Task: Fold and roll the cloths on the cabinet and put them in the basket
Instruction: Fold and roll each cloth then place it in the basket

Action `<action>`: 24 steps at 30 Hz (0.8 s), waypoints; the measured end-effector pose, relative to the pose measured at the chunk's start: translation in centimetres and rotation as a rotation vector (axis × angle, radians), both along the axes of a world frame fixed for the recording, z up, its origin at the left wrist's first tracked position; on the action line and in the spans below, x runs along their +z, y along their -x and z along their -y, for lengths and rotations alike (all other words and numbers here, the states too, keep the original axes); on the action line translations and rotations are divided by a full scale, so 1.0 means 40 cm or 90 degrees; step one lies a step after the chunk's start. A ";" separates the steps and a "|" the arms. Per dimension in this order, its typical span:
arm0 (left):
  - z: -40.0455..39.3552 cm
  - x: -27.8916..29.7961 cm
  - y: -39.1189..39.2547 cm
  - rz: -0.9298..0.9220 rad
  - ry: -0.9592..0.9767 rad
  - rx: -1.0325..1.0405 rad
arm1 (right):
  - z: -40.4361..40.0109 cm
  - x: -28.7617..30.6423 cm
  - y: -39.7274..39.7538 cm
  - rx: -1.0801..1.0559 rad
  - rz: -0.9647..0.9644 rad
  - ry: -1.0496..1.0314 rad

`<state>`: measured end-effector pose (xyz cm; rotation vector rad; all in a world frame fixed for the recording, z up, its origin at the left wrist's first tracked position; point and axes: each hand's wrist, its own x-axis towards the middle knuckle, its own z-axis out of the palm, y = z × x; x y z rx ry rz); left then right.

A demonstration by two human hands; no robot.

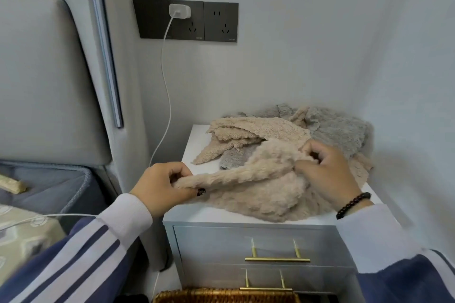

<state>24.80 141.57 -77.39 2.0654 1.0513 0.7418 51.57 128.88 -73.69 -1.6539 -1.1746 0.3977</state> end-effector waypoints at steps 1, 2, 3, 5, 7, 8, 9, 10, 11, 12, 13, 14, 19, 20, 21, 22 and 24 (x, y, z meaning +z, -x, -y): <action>-0.004 0.008 0.001 0.022 0.039 -0.023 | 0.010 0.008 -0.010 -0.011 -0.051 -0.008; -0.006 0.016 0.000 0.060 0.075 -0.047 | 0.020 0.015 -0.019 -0.018 -0.100 -0.015; -0.007 0.022 -0.001 0.116 0.106 -0.069 | 0.029 0.020 -0.028 -0.014 -0.140 -0.018; -0.003 0.033 -0.010 0.254 0.175 -0.113 | 0.047 0.029 -0.032 0.017 -0.198 0.004; 0.007 0.039 -0.022 0.370 0.265 -0.145 | 0.066 0.038 -0.029 0.071 -0.262 0.047; 0.013 0.043 -0.029 0.407 0.310 -0.149 | 0.074 0.042 -0.025 0.096 -0.289 0.072; 0.020 0.046 -0.035 0.427 0.345 -0.148 | 0.083 0.046 -0.021 0.119 -0.298 0.096; 0.024 0.049 -0.041 0.429 0.362 -0.140 | 0.089 0.045 -0.019 0.125 -0.276 0.120; 0.028 0.052 -0.047 0.411 0.363 -0.125 | 0.094 0.042 -0.019 0.122 -0.220 0.150; 0.032 0.052 -0.055 0.385 0.358 -0.110 | 0.095 0.036 -0.022 0.119 -0.148 0.190; 0.036 0.050 -0.063 0.354 0.351 -0.100 | 0.094 0.029 -0.022 0.121 -0.082 0.228; 0.040 0.048 -0.072 0.324 0.344 -0.091 | 0.091 0.021 -0.021 0.124 -0.036 0.259; -0.008 0.060 -0.124 0.197 0.307 -0.013 | 0.014 0.010 -0.050 0.071 -0.021 0.234; -0.034 0.081 -0.130 0.183 0.276 0.012 | -0.005 0.025 -0.063 0.053 -0.070 0.195; -0.055 0.116 -0.134 0.185 0.241 0.032 | -0.020 0.055 -0.074 0.036 -0.120 0.147; -0.073 0.157 -0.137 0.205 0.207 0.050 | -0.034 0.093 -0.087 0.016 -0.149 0.096; -0.093 0.263 -0.141 0.266 0.140 0.063 | -0.043 0.202 -0.104 -0.019 -0.151 -0.031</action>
